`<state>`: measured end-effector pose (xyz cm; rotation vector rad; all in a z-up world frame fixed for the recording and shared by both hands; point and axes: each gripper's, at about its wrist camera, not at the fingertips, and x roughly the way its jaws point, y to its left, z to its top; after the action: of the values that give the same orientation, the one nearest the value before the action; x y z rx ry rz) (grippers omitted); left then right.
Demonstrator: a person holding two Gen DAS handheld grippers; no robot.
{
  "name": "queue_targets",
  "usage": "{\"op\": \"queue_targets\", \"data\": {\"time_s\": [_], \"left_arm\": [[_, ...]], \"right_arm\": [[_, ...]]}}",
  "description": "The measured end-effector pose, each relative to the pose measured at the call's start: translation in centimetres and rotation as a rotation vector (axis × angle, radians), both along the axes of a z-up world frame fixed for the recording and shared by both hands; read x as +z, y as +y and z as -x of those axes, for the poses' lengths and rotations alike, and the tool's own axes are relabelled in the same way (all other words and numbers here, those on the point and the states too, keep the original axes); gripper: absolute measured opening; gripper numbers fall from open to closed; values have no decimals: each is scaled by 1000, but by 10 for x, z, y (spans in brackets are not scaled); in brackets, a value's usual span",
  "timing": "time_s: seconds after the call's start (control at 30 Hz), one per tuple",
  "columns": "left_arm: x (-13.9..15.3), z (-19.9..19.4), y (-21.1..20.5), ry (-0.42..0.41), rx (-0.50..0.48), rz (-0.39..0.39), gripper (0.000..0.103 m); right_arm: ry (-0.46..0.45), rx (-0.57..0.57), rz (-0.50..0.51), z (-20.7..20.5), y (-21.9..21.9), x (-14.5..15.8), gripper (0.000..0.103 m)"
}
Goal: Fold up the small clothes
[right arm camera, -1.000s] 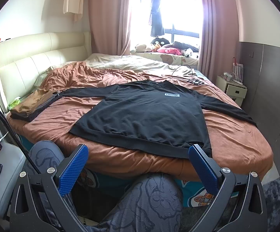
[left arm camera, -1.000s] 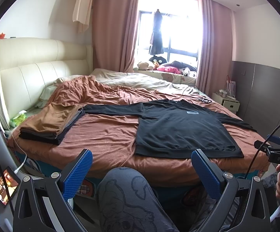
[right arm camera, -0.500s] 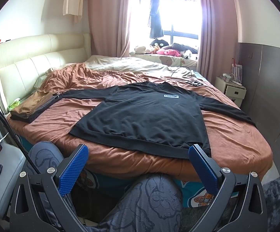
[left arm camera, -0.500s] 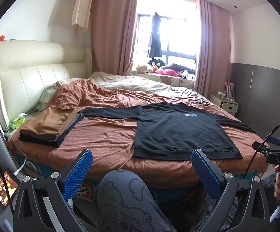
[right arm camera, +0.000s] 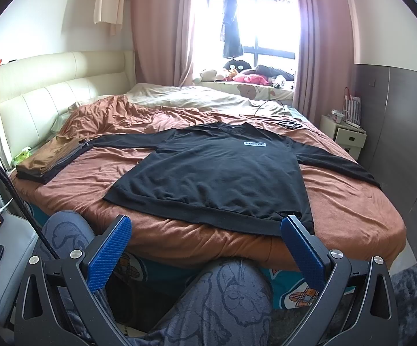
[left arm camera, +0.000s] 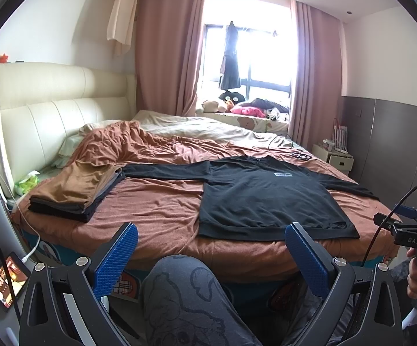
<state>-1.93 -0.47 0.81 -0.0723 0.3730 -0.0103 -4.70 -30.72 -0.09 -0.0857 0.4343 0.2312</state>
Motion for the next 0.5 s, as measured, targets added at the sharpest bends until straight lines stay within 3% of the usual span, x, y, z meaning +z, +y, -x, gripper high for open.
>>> {"op": "queue_targets", "data": {"time_s": [0.5], "left_arm": [[1,1,2,-4,-1,0,103]], "right_arm": [[-5,-3,1,3,-2,0,103]]}}
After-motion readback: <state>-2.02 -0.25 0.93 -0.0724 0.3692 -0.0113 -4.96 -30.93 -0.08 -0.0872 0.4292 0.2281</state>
